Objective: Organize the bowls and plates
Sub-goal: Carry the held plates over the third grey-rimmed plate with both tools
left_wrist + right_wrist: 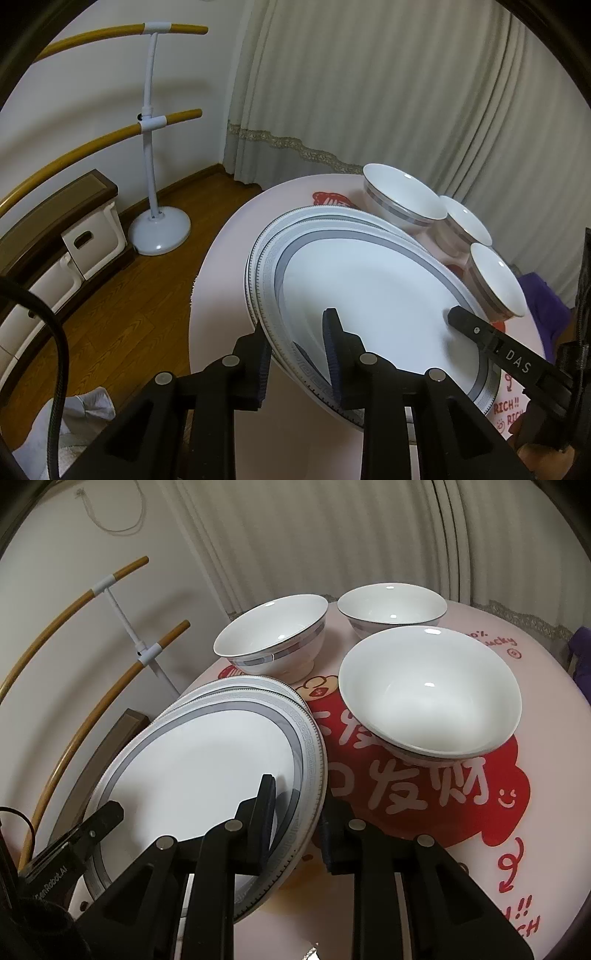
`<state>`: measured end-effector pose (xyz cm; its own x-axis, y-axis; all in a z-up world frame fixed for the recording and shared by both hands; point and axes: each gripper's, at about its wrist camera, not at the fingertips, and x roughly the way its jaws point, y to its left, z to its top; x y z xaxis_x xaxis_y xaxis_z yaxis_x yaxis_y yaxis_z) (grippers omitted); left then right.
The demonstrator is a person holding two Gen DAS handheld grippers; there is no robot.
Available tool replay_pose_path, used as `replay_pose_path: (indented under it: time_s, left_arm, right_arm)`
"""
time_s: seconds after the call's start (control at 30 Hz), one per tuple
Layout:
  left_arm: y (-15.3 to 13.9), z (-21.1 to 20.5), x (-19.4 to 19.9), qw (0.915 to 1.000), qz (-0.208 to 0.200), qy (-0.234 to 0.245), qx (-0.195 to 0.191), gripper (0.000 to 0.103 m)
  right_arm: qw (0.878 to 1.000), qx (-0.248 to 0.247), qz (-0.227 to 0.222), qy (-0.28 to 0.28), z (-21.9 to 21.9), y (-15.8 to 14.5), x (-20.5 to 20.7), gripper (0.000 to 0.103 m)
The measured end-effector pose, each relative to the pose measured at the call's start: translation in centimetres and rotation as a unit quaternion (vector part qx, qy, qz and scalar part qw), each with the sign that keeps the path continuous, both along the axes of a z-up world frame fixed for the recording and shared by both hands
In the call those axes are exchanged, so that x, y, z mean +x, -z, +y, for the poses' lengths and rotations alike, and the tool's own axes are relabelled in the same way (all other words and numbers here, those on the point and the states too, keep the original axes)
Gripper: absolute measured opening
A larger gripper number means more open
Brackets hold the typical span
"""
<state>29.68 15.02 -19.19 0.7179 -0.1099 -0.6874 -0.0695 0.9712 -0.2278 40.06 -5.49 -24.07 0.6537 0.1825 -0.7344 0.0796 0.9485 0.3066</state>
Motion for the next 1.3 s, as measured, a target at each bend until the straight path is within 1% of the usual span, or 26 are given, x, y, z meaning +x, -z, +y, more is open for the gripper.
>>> replay_pose_path:
  time_s: [0.47,0.57,0.73,0.93,1.07,1.17,1.3]
  left_arm:
    - [-0.21,0.03,0.0,1.0,0.003,-0.002,0.004,0.024]
    - [-0.22,0.03,-0.01,1.0,0.003,-0.002,0.004,0.024]
    - [-0.29,0.32,-0.15,1.0,0.005,-0.001,0.003,0.025]
    - [-0.42,0.43,0.03,1.0,0.006,-0.001,0.004,0.025]
    - [-0.43,0.53,0.12,1.0,0.007,-0.002,0.005,0.025]
    - [-0.44,0.64,0.07,0.9999,0.007,-0.002,0.007,0.025]
    - [-0.44,0.57,-0.04,0.9999,0.006,-0.004,0.014,0.025]
  right_arm:
    - [1.0,-0.004,0.01,0.013,0.27,0.03,0.38,0.023]
    - [1.0,-0.004,0.012,0.013,0.38,-0.01,0.32,0.025]
    - [1.0,-0.019,0.009,0.011,0.8,-0.12,0.01,0.027]
    - [1.0,0.002,0.011,0.015,0.07,-0.11,-0.6,0.028]
    - [1.0,0.009,0.014,0.018,-0.1,0.03,-0.52,0.028]
    - [1.0,0.013,0.018,0.02,-0.18,0.25,-0.31,0.031]
    - [0.999,0.019,0.021,0.016,-0.13,0.5,-0.11,0.031]
